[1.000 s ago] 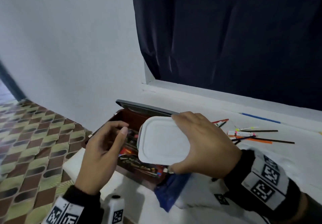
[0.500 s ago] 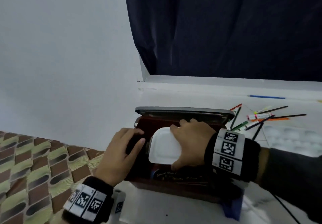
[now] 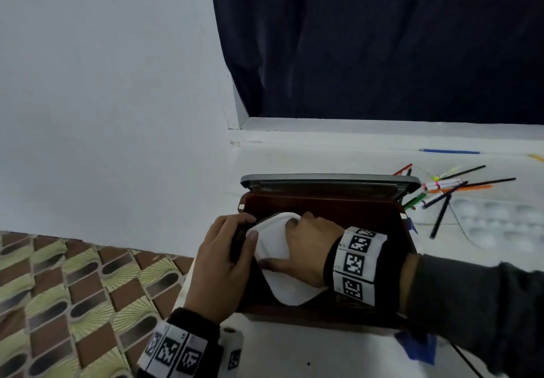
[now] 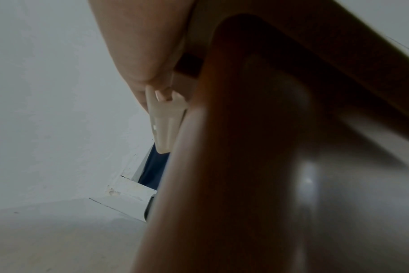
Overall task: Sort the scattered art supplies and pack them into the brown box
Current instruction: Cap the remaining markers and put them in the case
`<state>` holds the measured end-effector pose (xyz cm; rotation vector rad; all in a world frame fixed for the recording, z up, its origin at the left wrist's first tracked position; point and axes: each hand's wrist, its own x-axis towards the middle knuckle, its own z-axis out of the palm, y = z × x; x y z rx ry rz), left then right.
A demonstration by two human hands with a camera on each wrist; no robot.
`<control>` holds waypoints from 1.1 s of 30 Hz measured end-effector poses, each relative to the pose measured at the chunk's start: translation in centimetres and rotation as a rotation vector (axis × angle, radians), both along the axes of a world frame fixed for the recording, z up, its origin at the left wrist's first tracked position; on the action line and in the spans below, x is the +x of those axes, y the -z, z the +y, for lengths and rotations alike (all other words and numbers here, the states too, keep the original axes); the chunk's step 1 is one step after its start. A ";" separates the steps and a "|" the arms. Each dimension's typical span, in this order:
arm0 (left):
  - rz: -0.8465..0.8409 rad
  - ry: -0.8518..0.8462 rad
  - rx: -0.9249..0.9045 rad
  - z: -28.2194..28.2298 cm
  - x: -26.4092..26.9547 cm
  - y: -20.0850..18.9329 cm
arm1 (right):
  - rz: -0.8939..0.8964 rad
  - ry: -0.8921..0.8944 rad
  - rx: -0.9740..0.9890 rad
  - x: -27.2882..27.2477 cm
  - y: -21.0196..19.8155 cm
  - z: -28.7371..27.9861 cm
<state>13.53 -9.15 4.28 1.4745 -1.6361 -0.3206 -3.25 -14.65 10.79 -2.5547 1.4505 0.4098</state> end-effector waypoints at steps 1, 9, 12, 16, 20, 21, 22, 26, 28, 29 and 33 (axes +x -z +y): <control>-0.001 -0.002 -0.005 0.0 0.0 0.0 | -0.011 -0.019 0.013 0.3 -0.1 0.1; -0.009 -0.024 -0.012 0.0 0.0 0.0 | 0.029 -0.067 -0.040 -1.8 -1.1 -2.0; -0.021 -0.025 -0.012 0.0 0.0 0.0 | 0.040 -0.112 0.010 -4.1 -1.3 -1.8; -0.032 -0.015 -0.007 0.0 -0.1 0.0 | 0.067 -0.210 0.106 -4.5 -1.0 -1.1; -0.030 -0.023 0.010 0.0 -0.1 0.1 | 0.052 -0.252 0.047 -4.3 -0.7 -1.0; -0.029 -0.024 0.007 0.0 -0.2 0.1 | 0.055 -0.263 0.026 -4.2 -0.6 -0.9; -0.028 -0.024 0.002 0.0 -0.2 0.1 | 0.059 -0.287 -0.001 -3.9 -0.5 -0.7; -0.041 -0.014 -0.009 0.0 0.0 0.3 | 0.092 -0.372 -0.110 -2.3 -0.1 0.5; -0.060 -0.013 -0.009 0.1 0.0 0.3 | 0.057 -0.370 -0.117 -2.2 -0.2 0.5; -0.069 -0.014 -0.004 0.2 0.0 0.2 | 0.032 -0.355 -0.116 -2.5 -0.4 0.4; -0.171 0.011 0.030 0.5 -0.3 -0.6 | -0.059 -0.351 -0.209 -5.3 -1.7 0.4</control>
